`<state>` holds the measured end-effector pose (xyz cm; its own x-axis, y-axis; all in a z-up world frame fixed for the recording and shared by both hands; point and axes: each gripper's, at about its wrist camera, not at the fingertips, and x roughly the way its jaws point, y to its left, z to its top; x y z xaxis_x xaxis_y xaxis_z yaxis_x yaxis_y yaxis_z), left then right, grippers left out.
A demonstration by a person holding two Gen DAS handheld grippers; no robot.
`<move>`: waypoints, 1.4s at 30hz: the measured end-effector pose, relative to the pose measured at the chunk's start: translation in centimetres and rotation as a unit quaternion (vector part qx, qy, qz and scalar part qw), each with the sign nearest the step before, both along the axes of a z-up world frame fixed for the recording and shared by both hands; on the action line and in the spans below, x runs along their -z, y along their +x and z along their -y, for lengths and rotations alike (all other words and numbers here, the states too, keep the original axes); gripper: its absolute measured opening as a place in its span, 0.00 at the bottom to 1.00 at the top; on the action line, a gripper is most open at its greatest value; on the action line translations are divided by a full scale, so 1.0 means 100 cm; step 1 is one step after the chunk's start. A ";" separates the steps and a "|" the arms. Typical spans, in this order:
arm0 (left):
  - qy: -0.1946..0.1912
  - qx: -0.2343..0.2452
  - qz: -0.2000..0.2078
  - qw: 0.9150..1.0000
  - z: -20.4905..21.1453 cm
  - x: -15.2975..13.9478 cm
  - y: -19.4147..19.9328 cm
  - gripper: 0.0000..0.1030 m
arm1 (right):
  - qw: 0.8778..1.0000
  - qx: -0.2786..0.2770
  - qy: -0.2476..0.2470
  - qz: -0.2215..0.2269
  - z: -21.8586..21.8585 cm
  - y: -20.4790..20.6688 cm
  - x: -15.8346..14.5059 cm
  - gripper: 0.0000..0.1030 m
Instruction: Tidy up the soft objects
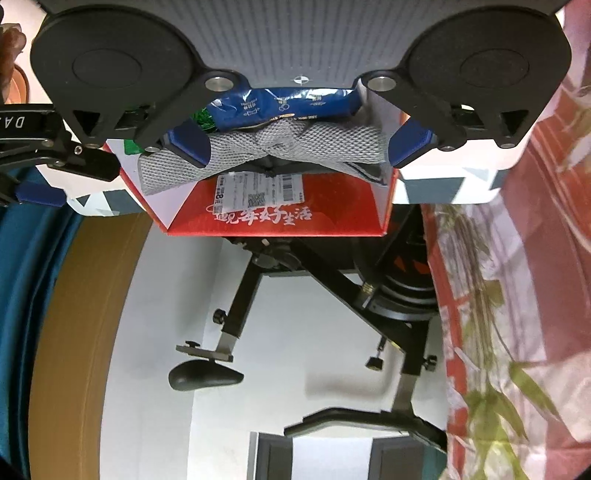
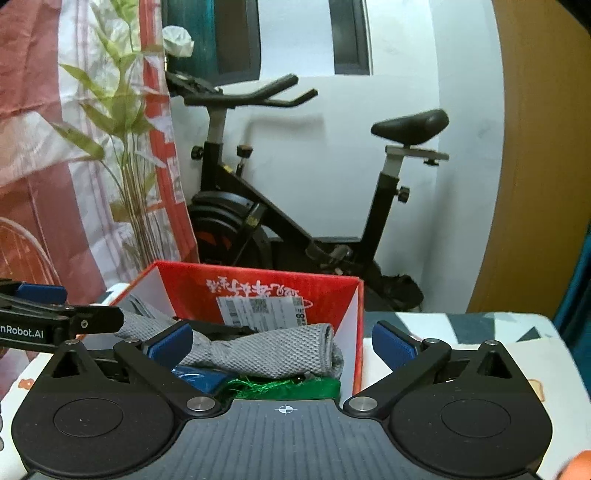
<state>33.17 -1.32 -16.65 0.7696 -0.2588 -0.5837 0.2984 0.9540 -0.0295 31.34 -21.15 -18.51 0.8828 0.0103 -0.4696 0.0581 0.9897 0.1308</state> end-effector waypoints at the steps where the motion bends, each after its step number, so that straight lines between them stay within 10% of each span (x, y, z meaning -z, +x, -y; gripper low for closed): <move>1: 0.002 -0.004 0.004 1.000 0.000 -0.003 -0.006 1.00 | 1.000 0.000 -0.004 0.004 -0.002 -0.006 -0.004 1.00; 28: 0.000 -0.102 0.134 0.986 -0.021 -0.121 -0.195 1.00 | 0.992 -0.005 -0.021 0.126 -0.050 -0.198 -0.131 1.00; 42: -0.001 -0.109 0.155 0.982 -0.031 -0.139 -0.284 1.00 | 0.988 0.041 -0.024 0.149 -0.060 -0.294 -0.144 1.00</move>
